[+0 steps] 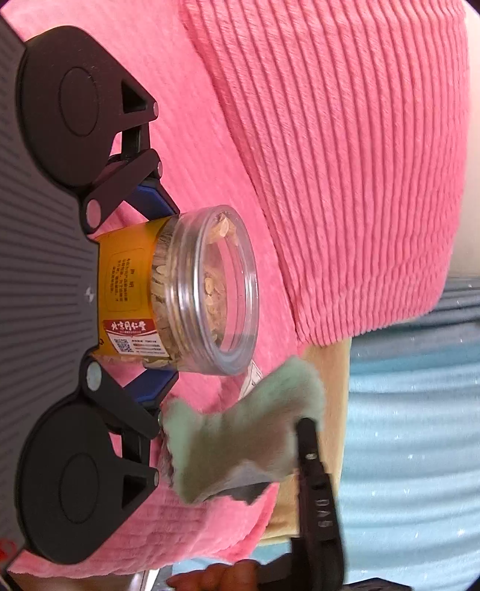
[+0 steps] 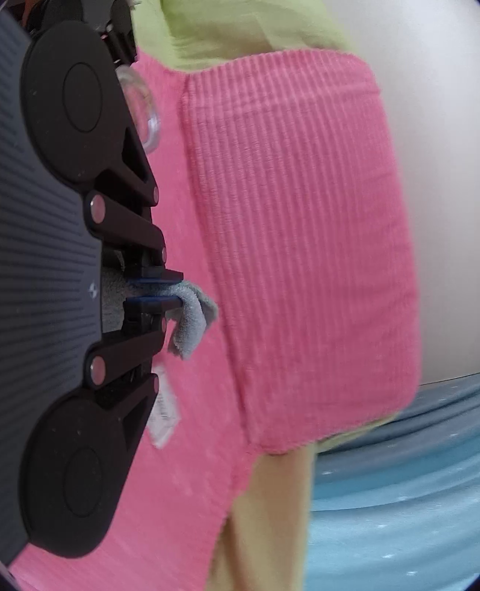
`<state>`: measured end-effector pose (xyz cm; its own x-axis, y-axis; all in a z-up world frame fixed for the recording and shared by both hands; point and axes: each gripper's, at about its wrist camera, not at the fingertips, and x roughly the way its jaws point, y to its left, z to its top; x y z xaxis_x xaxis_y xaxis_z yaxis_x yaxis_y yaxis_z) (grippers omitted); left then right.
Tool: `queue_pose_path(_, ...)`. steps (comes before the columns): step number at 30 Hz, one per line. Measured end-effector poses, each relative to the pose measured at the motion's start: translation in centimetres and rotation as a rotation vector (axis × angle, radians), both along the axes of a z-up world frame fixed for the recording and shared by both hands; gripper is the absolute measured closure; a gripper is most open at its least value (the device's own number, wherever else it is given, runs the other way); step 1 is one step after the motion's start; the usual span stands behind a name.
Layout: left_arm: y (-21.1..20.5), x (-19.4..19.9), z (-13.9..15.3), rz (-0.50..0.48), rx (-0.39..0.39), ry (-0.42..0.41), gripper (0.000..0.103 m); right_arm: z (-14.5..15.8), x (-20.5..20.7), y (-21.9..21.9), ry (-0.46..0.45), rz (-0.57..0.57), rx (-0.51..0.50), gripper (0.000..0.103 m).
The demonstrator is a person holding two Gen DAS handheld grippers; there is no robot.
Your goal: Clean container
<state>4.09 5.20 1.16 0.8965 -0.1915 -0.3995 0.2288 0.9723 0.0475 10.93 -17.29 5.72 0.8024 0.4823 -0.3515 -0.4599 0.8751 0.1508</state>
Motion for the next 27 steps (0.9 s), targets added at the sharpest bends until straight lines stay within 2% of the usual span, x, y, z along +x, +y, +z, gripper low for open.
queue_pose_path(9,0.2,-0.6,-0.4,0.007,0.02,0.004,0.018,-2.4,0.7,2.0,0.108,0.063,-0.125,0.098)
queue_pose_path(15,0.3,-0.8,-0.4,0.014,0.004,0.031,0.015,-3.4,-0.2,3.5,0.11,0.111,-0.248,0.098)
queue_pose_path(20,0.3,-1.2,-0.2,0.015,0.0,0.062,0.011,-2.4,-1.7,4.0,0.064,0.128,-0.299,0.092)
queue_pose_path(24,0.5,-1.8,0.2,0.018,-0.001,0.08,0.005,-0.3,-3.6,3.6,0.013,0.115,-0.281,0.09)
queue_pose_path(27,0.8,-2.3,0.8,0.037,-0.006,0.09,0.002,0.6,-4.3,2.8,0.027,0.095,-0.272,0.089)
